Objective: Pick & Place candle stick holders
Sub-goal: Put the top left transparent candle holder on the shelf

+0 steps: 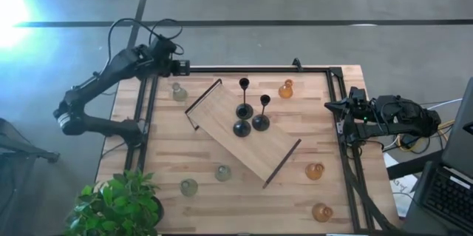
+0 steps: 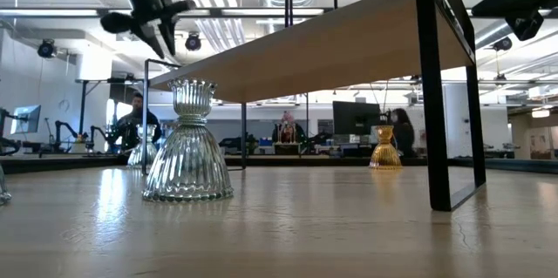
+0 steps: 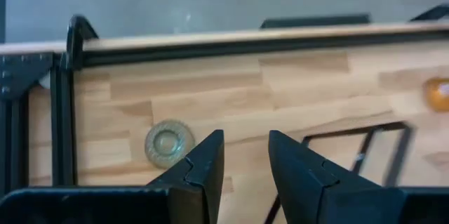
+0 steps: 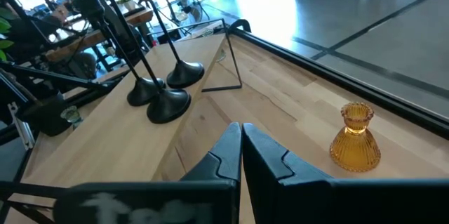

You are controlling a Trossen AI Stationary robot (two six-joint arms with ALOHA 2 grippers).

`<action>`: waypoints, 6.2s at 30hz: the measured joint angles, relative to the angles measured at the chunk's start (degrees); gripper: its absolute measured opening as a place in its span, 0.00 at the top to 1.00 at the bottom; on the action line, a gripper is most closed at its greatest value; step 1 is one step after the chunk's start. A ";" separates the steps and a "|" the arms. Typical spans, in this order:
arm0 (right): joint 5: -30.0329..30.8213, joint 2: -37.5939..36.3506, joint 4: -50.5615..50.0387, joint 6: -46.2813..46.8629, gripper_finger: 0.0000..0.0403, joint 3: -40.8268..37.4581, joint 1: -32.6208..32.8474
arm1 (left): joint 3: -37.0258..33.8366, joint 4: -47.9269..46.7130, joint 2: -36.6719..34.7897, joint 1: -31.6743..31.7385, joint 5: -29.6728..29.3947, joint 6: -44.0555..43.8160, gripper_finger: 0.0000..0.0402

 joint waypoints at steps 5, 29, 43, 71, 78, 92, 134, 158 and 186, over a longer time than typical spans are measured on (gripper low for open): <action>0.00 -0.01 -0.02 -0.01 0.98 -0.01 -0.02 | -5.37 -0.16 -2.39 0.76 0.49 1.16 0.71; 0.00 0.00 -0.02 0.00 0.98 -0.01 -0.02 | -39.66 10.91 -24.92 0.45 4.38 17.13 0.71; 0.00 0.00 -0.02 0.00 0.98 -0.01 -0.01 | -41.96 17.03 -23.91 -8.46 -8.13 -4.91 0.81; 0.00 0.00 -0.02 0.00 0.98 0.01 0.00 | -56.68 26.49 -25.53 -27.37 -34.33 -5.09 0.84; 0.00 0.00 -0.02 0.00 0.98 0.00 0.00 | -60.35 32.44 -29.89 -27.24 -29.65 2.20 0.87; 0.00 0.00 -0.01 0.00 0.98 0.01 -0.01 | -67.97 49.14 -38.46 -26.95 -31.80 11.14 0.88; 0.00 0.00 -0.01 0.00 0.98 0.00 -0.02 | -71.94 72.59 -27.45 -12.64 -26.08 22.89 0.51; 0.00 -0.01 -0.02 0.00 0.98 -0.01 -0.01 | -70.98 95.49 -5.52 -4.59 -16.69 26.13 0.50; 0.00 0.00 -0.01 0.00 0.98 -0.01 -0.02 | -69.19 107.74 8.57 -2.36 -17.97 28.94 0.59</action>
